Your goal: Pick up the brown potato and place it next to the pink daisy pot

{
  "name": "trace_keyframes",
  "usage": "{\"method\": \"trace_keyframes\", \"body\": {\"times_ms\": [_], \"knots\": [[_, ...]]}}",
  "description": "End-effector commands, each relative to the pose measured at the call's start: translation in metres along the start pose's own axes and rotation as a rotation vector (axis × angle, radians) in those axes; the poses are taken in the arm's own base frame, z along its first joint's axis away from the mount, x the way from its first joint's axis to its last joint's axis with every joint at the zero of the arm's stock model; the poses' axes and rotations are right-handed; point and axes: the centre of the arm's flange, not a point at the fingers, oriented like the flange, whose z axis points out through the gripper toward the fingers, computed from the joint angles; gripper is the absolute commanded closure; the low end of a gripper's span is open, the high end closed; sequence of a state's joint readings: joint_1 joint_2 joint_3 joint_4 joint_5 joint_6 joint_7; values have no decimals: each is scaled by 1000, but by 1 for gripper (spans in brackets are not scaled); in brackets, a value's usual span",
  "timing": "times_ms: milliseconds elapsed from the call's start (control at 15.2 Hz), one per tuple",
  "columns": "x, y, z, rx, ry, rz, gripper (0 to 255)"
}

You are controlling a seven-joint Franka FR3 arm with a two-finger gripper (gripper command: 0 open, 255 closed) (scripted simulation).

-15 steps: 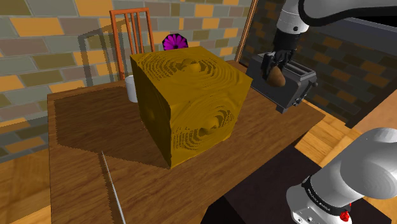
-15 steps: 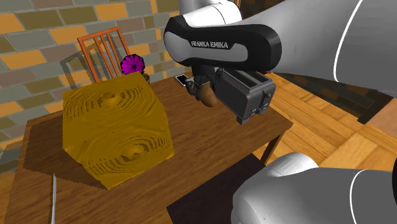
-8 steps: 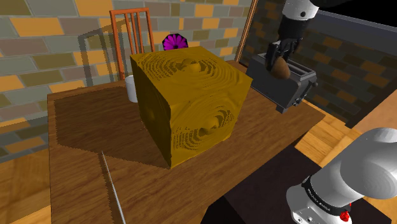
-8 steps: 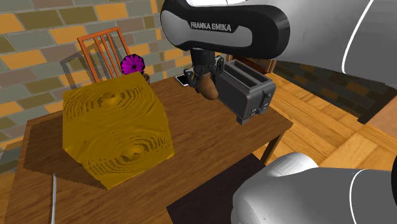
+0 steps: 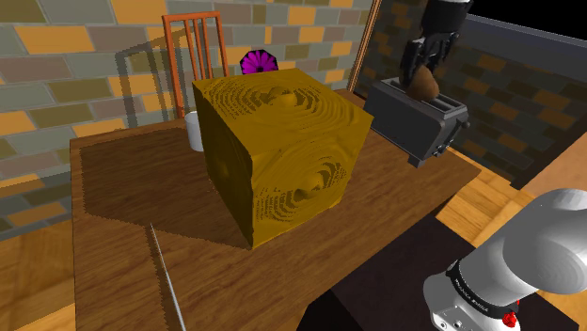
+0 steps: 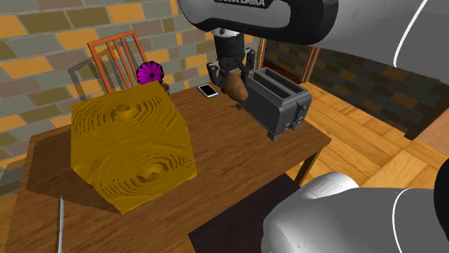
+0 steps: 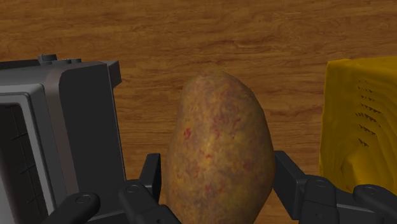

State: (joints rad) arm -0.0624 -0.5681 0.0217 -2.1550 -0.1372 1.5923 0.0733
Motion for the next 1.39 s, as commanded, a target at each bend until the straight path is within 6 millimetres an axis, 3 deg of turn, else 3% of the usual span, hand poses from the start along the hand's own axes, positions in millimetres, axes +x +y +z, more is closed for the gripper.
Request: {"method": "trace_keyframes", "body": {"times_ms": [0, 330, 1320], "knots": [[0, 1, -10, 0, 0, 0, 255], [0, 5, -35, 0, 0, 0, 255], [196, -24, -36, 0, 0, 0, 255]]}}
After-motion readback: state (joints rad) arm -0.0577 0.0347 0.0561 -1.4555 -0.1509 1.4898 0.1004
